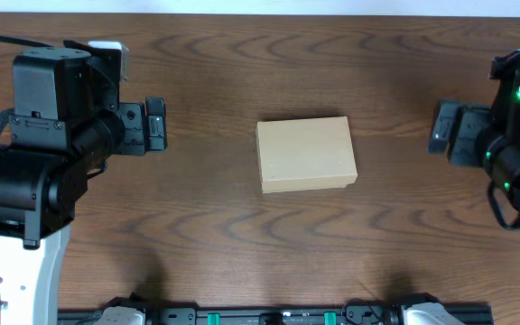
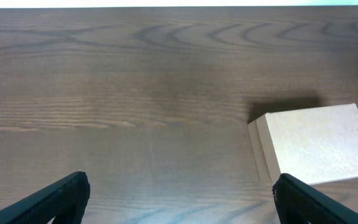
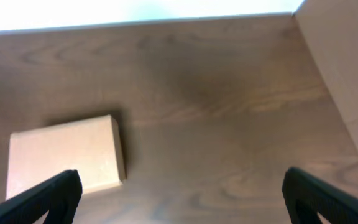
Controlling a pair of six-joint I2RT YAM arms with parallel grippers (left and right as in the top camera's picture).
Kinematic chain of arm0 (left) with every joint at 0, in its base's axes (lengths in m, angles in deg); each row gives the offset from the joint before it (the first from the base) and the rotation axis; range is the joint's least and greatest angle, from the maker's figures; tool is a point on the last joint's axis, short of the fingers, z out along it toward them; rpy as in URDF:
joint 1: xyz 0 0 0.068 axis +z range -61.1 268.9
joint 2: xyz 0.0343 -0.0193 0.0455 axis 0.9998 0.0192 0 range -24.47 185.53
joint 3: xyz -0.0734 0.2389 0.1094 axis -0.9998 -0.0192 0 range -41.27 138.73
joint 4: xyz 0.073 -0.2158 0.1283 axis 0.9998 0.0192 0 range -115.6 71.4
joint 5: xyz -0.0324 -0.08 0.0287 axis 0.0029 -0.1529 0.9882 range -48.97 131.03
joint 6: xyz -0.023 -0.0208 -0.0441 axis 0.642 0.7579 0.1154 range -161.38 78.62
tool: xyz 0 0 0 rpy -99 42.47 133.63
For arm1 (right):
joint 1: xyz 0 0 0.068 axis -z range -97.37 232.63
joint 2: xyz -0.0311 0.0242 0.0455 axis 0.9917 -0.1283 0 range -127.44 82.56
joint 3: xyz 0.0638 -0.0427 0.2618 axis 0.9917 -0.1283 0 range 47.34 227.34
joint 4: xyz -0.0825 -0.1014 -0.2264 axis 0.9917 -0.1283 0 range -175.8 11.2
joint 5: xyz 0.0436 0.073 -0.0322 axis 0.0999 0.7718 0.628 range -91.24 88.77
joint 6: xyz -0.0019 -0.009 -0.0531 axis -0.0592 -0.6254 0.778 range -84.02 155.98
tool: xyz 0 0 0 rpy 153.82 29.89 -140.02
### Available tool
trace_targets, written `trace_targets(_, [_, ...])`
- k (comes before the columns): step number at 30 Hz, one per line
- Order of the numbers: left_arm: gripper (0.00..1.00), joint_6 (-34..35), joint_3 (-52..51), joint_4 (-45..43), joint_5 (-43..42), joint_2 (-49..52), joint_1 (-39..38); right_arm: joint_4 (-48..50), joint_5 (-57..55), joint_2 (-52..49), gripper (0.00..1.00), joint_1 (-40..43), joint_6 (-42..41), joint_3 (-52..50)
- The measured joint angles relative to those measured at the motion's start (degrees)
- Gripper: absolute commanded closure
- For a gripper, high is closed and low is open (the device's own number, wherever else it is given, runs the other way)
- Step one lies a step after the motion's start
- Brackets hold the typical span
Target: Pack container
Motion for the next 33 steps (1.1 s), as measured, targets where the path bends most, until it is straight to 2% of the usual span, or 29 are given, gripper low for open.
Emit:
trace_targets(6, [0.05, -0.02, 0.00, -0.02, 0.02, 0.00, 0.00, 23.45, 1.09, 11.45, 0.01, 2.58, 0.09, -21.49])
trace_targets(11, [0.05, 0.00, 0.00, 0.00, 0.02, 0.00, 0.00, 33.46, 3.58, 22.01, 0.01, 5.86, 0.07, -36.46])
trace_targets(17, [0.05, -0.02, 0.00, 0.00, 0.02, 0.00, 0.00, 36.59, 8.72, 32.17, 0.01, 9.73, 0.07, -51.54])
trace_targets(33, [0.05, -0.02, 0.00, 0.00, 0.02, 0.00, 0.00, 48.46, 11.74, 55.60, 0.01, 9.97, 0.04, -79.78])
